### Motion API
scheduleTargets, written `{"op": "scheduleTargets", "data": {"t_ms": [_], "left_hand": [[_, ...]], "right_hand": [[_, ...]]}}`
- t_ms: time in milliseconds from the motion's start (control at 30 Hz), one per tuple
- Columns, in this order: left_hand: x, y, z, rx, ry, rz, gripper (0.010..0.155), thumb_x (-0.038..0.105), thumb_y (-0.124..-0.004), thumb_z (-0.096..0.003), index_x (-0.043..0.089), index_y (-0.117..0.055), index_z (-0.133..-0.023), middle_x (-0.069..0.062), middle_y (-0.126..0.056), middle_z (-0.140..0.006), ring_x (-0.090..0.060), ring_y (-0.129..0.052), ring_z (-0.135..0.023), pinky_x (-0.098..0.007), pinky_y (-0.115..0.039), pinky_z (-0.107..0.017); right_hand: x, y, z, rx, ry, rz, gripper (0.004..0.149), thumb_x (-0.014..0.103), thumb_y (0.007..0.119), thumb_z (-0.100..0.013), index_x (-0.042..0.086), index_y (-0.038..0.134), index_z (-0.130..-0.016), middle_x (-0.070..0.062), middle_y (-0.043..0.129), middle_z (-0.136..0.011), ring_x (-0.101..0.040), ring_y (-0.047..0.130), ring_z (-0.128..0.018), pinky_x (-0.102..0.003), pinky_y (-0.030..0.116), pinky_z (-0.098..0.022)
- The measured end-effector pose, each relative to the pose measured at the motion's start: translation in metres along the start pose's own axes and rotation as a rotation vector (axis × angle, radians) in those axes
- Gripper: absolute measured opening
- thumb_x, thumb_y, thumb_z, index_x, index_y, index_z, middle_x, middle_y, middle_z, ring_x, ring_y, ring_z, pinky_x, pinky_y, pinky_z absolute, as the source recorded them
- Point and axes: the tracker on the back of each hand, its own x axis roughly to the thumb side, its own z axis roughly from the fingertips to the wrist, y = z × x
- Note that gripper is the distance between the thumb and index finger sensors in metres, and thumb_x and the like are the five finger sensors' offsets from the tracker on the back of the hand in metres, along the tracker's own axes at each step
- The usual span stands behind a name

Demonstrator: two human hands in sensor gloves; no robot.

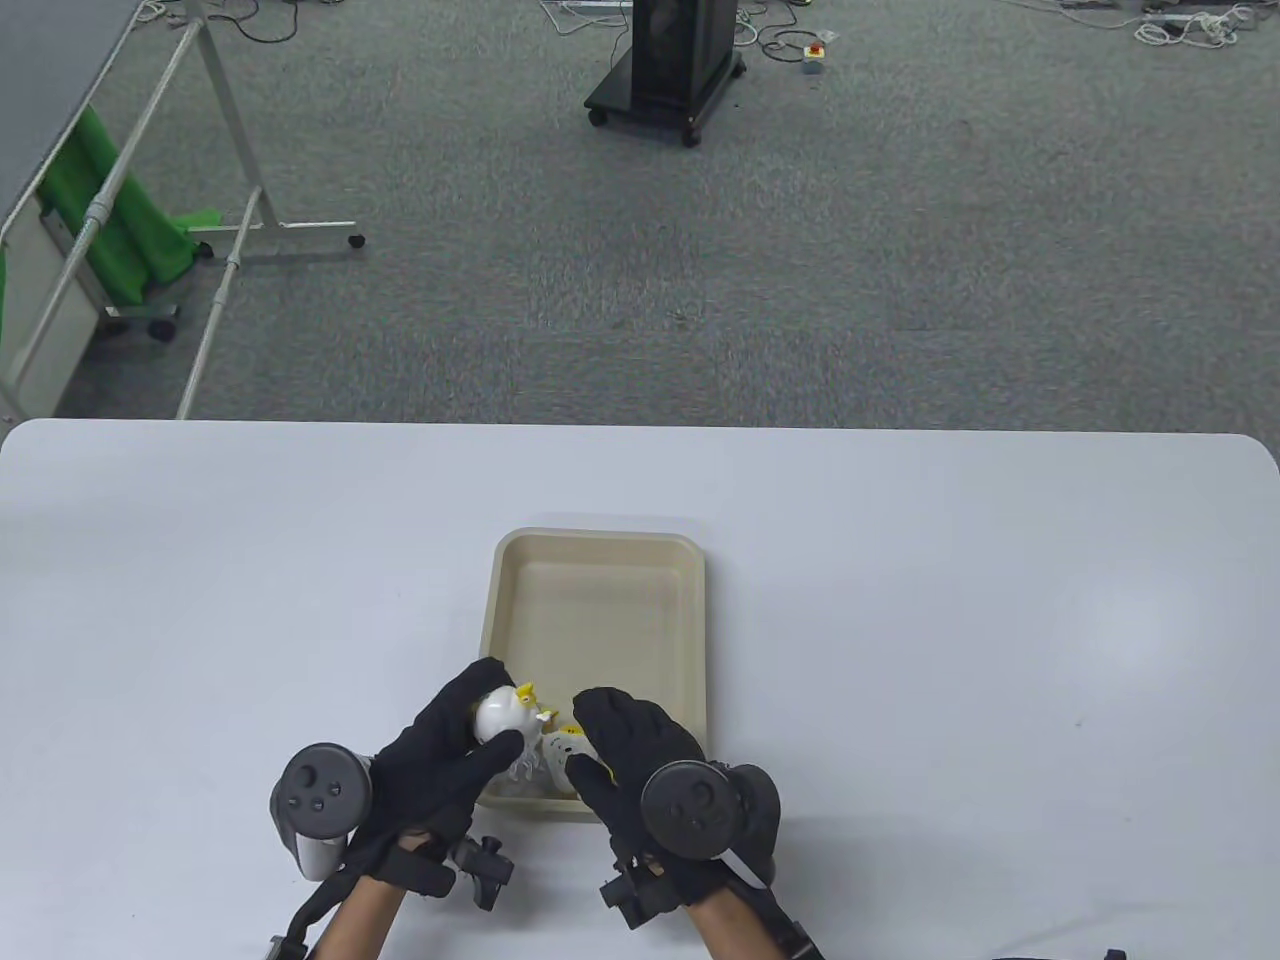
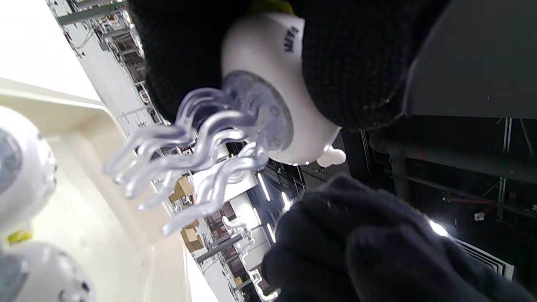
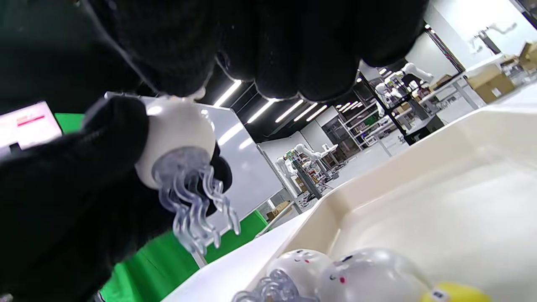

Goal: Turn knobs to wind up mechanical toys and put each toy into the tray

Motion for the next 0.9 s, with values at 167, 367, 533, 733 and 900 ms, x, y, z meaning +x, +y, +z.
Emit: {"op": "scheduleTargets", "data": {"t_ms": [167, 367, 533, 733, 900], "left_hand": [[0.002, -0.01, 0.001, -0.043, -0.009, -0.015, 0.072, 0.038, -0.091, -0.0372, 0.018, -0.074, -0.105, -0.01, -0.085, -0.098, -0.036, -0.102, -0.079, -0.038, -0.097, -0.056], [0.004, -0.018, 0.002, -0.061, -0.018, -0.013, 0.073, 0.038, -0.092, -0.0367, 0.018, -0.075, -0.104, -0.01, -0.086, -0.098, -0.036, -0.102, -0.079, -0.038, -0.097, -0.055], [0.006, -0.022, 0.003, -0.061, -0.032, -0.022, 0.072, 0.038, -0.092, -0.0364, 0.018, -0.075, -0.104, -0.01, -0.086, -0.097, -0.036, -0.103, -0.078, -0.038, -0.097, -0.055], [0.009, -0.026, 0.003, -0.093, -0.051, -0.078, 0.072, 0.036, -0.091, -0.0364, 0.019, -0.075, -0.104, -0.01, -0.085, -0.098, -0.037, -0.102, -0.079, -0.039, -0.096, -0.056], [0.009, -0.029, 0.002, -0.11, -0.063, -0.114, 0.072, 0.036, -0.091, -0.0363, 0.02, -0.074, -0.104, -0.01, -0.085, -0.098, -0.036, -0.101, -0.08, -0.039, -0.096, -0.056]], "right_hand": [[0.003, 0.001, 0.001, -0.024, -0.005, -0.014, 0.058, 0.039, 0.08, -0.042, 0.014, 0.069, -0.093, -0.012, 0.079, -0.093, -0.035, 0.084, -0.078, -0.051, 0.071, -0.063], [-0.008, -0.003, -0.002, -0.059, 0.072, -0.118, 0.047, 0.036, 0.079, -0.043, 0.014, 0.078, -0.084, -0.012, 0.089, -0.08, -0.032, 0.092, -0.063, -0.049, 0.077, -0.053], [-0.023, -0.004, -0.008, -0.007, 0.165, -0.281, 0.044, 0.037, 0.079, -0.042, 0.01, 0.084, -0.076, -0.013, 0.095, -0.066, -0.031, 0.097, -0.048, -0.047, 0.082, -0.04], [-0.054, 0.014, -0.006, 0.175, 0.591, -0.736, 0.042, 0.041, 0.077, -0.044, 0.006, 0.087, -0.064, -0.011, 0.098, -0.048, -0.027, 0.099, -0.03, -0.045, 0.084, -0.026], [-0.064, 0.025, 0.0, 0.216, 0.813, -0.912, 0.04, 0.042, 0.079, -0.043, 0.005, 0.087, -0.057, -0.009, 0.099, -0.038, -0.022, 0.099, -0.02, -0.041, 0.086, -0.019]]}}
